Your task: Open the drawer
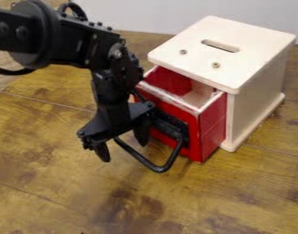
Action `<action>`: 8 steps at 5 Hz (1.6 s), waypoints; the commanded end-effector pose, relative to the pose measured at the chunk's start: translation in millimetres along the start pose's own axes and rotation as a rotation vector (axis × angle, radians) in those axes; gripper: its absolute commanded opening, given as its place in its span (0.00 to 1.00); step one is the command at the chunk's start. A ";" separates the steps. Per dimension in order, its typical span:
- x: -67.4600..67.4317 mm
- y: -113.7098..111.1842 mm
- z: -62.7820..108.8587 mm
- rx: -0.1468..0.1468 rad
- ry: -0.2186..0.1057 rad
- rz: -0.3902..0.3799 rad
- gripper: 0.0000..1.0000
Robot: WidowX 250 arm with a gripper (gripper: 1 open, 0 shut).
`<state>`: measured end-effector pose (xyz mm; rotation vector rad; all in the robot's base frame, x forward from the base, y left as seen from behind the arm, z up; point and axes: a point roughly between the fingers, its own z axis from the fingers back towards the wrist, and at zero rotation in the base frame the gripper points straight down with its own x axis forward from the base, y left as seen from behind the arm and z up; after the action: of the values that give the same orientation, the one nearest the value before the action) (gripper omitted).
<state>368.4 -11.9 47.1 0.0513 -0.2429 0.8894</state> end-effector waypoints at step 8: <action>34.5 32.2 -35.9 0.087 -0.010 0.044 1.00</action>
<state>371.5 -2.7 46.4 0.0752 -0.2467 0.8745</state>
